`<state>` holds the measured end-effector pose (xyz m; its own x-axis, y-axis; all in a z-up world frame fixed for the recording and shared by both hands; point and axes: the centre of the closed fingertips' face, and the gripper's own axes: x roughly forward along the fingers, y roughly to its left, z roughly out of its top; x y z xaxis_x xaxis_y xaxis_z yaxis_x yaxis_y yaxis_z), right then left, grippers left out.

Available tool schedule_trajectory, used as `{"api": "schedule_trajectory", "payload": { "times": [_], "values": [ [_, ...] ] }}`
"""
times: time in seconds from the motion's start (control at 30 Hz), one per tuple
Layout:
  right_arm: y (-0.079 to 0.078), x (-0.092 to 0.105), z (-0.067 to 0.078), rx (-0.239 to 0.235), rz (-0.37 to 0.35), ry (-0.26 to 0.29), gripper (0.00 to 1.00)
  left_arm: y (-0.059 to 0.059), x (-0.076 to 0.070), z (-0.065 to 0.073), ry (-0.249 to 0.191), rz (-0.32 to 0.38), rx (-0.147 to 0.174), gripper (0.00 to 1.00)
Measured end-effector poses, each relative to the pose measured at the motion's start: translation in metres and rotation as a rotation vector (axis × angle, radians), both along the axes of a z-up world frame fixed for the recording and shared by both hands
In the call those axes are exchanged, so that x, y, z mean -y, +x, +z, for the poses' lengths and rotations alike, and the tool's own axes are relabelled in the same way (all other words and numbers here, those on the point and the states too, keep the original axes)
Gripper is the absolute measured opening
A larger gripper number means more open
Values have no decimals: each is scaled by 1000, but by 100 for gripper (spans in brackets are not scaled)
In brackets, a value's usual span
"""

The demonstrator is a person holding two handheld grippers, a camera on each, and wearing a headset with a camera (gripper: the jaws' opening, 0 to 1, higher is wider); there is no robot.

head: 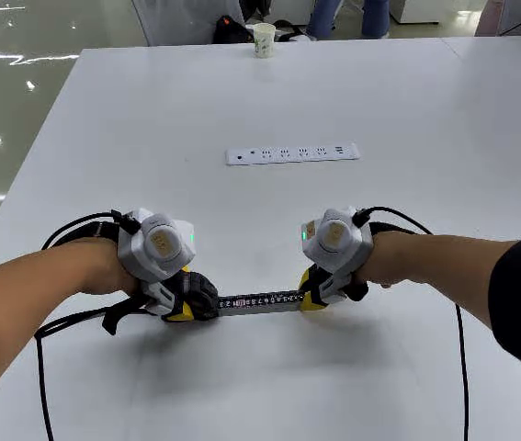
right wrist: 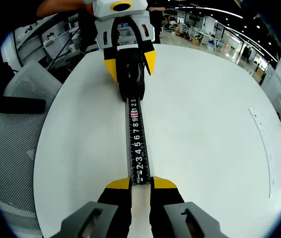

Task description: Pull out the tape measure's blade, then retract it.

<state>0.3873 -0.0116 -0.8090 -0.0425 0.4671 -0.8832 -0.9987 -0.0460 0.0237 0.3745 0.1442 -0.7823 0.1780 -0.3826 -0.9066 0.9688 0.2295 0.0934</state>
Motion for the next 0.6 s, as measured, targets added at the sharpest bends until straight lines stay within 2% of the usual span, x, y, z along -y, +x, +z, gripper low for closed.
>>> {"api": "schedule_trajectory", "payload": {
  "times": [0.6],
  "values": [
    [2, 13, 0, 2, -6, -14, 10, -1, 0, 0, 2, 1, 0, 32]
  ]
}}
